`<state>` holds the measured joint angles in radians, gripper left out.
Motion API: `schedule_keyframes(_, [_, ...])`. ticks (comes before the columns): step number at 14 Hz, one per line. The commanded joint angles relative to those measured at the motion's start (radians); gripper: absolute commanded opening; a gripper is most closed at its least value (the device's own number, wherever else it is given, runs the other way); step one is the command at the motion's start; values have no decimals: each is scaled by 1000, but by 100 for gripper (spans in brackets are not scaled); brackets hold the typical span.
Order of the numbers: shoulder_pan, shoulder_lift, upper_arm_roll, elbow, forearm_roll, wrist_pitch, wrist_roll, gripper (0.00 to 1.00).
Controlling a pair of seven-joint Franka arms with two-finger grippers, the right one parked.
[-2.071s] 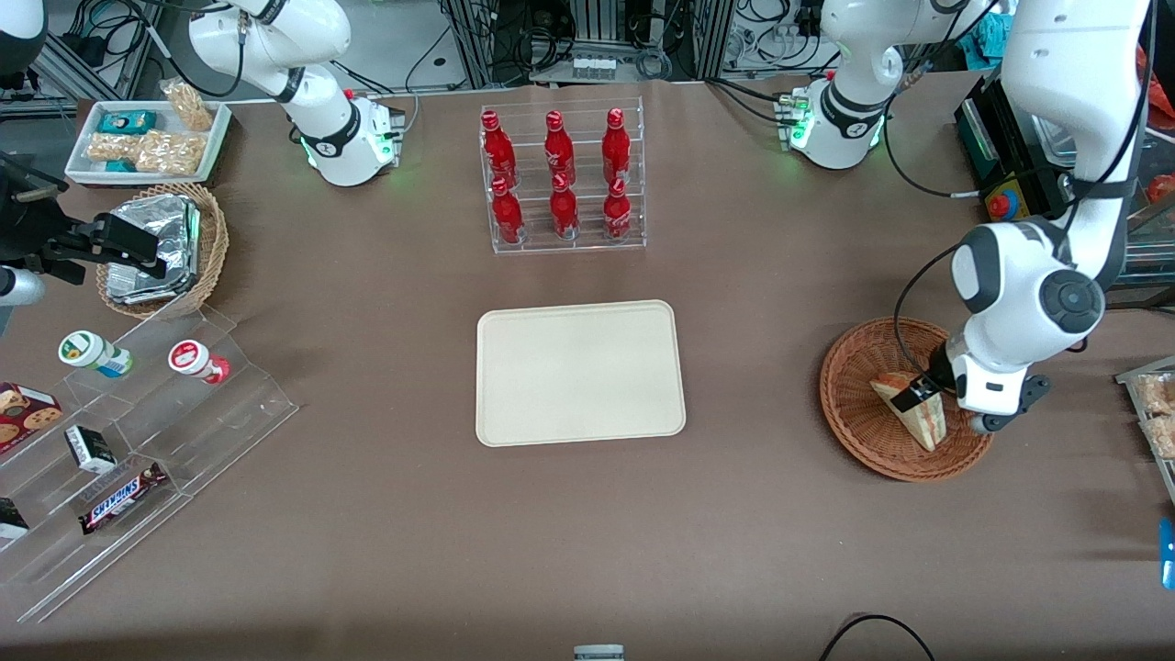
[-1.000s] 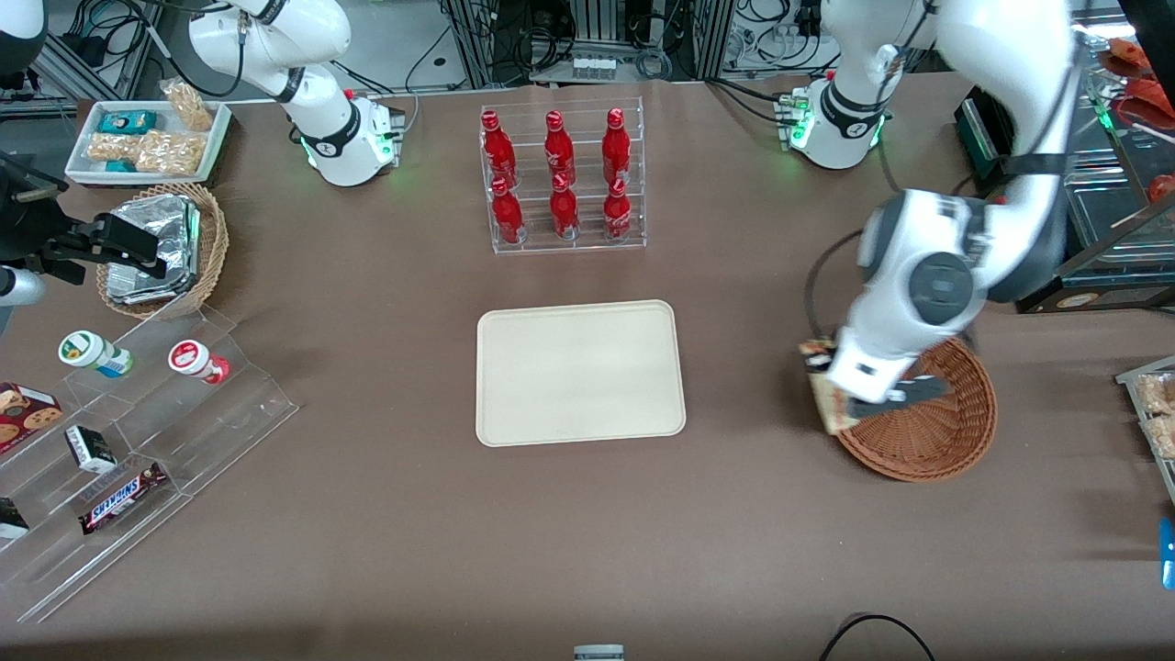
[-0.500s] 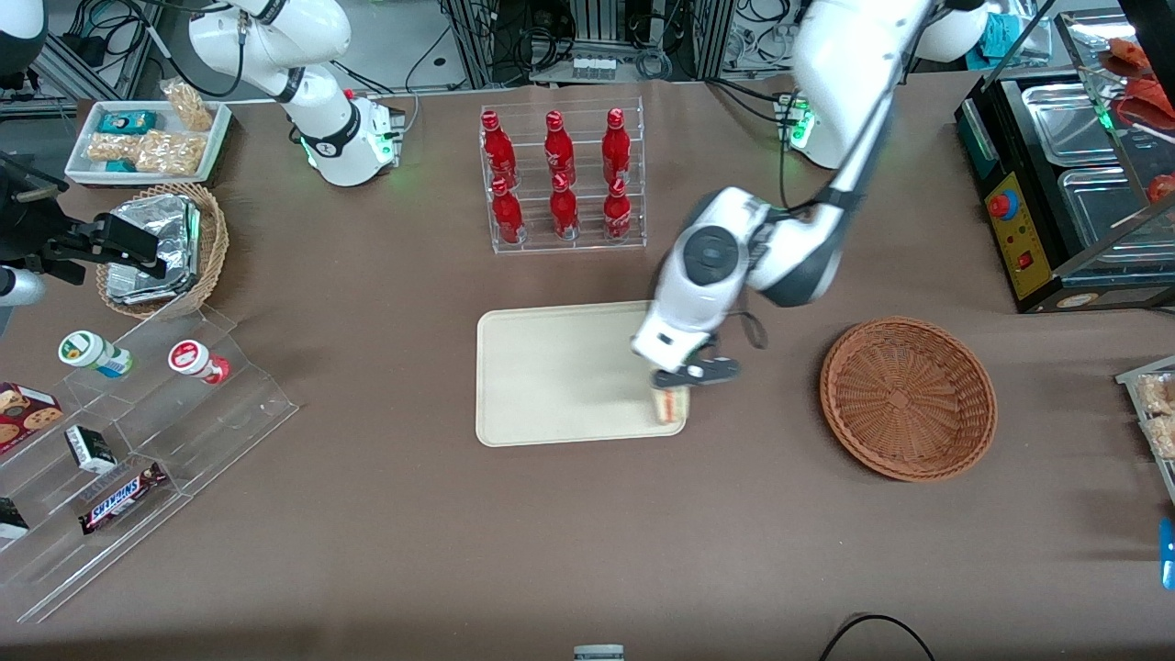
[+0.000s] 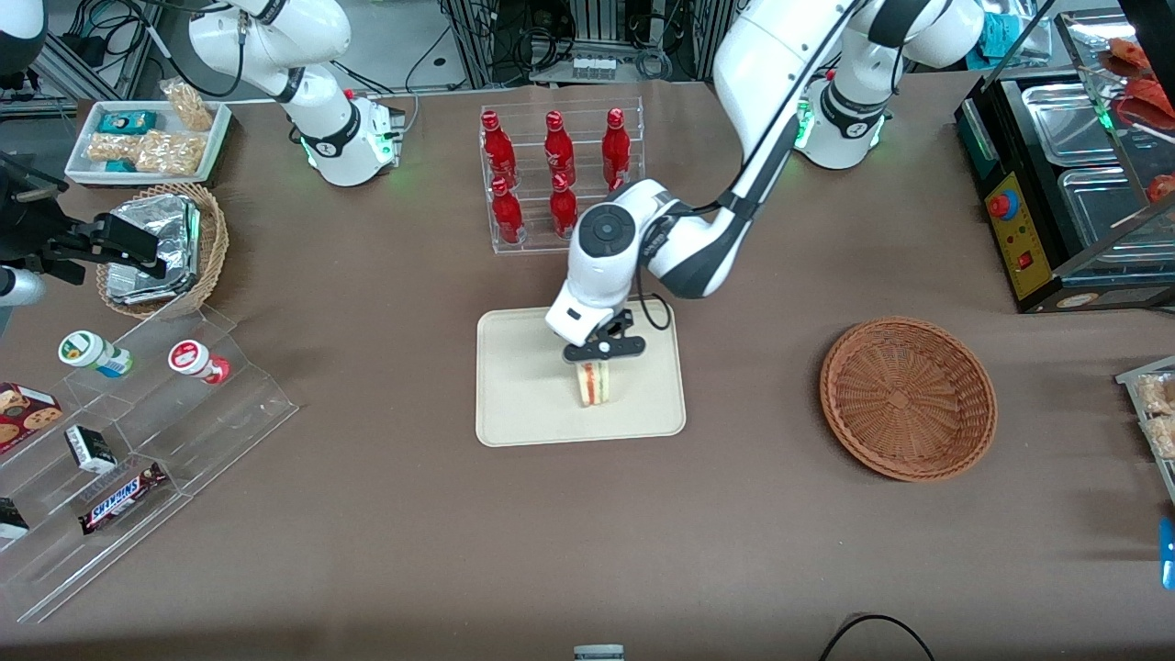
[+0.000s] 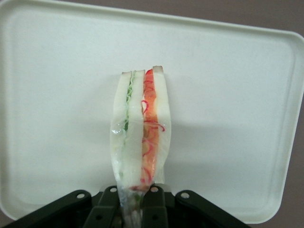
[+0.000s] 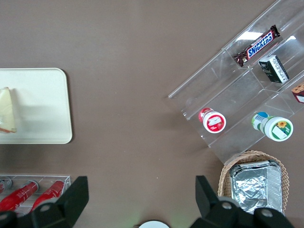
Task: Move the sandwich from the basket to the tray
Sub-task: 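Lower the sandwich onto the tray and open the left gripper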
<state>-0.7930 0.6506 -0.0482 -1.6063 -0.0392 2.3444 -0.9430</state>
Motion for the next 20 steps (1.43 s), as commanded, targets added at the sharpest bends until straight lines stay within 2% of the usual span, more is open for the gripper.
schedule_keyframes(1, [-25,49,22,51,1,10,-19,12])
schedule_keyframes(2, [-26,50,22,54,2,10,-19,25])
schedule_keyframes(3, [-26,49,22,52,2,9,-19,75])
schedule_keyframes(4, [-26,49,22,49,5,9,-19,100])
schedule_keyframes(8, [-18,-24,30,45,25,-48,-16,100])
schedule_keyframes(12, [-12,-161,76,42,51,-267,78,100])
schedule_keyframes(14, [3,-209,129,39,48,-409,26,100])
schedule_keyframes(15, [14,-230,148,28,45,-428,45,100])
schedule_keyframes(20, [197,-363,149,-114,41,-438,312,100])
